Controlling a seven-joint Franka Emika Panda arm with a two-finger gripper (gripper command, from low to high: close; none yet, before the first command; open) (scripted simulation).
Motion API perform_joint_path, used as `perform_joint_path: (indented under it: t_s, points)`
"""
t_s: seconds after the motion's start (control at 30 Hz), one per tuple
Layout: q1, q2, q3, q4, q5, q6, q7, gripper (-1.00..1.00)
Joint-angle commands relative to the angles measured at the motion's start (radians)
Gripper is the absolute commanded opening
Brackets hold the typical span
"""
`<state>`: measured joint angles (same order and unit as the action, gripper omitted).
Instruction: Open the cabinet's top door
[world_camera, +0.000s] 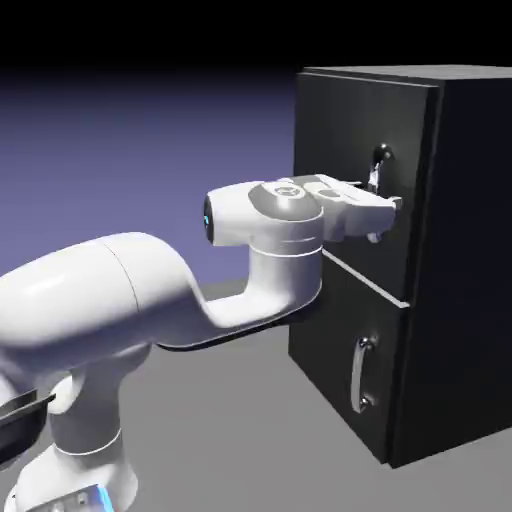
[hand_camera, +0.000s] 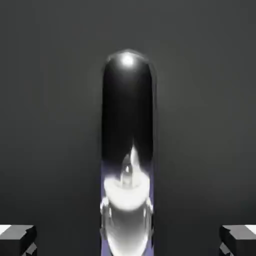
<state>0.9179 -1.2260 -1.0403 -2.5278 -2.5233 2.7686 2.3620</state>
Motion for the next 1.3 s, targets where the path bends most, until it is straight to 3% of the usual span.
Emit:
perform_joint_path:
  t_s: [0.0, 0.3, 0.6, 0.93, 1.27]
  points:
    - [-0.036, -0.006, 0.028, -0.035, 0.014, -0.027, 0.006, -1.0]
    - [-0.334, -0.104, 0.337, -0.321, 0.253, -0.256, 0.019, -1.0]
    - [-0.464, -0.237, 0.663, -0.485, 0.588, -0.446, -0.022, -1.0]
    - [-0.449, -0.31, 1.025, -0.544, 0.958, -0.662, -0.047, -1.0]
    - [-0.409, -0.234, 1.388, -0.489, 1.3, -0.901, -0.013, -1.0]
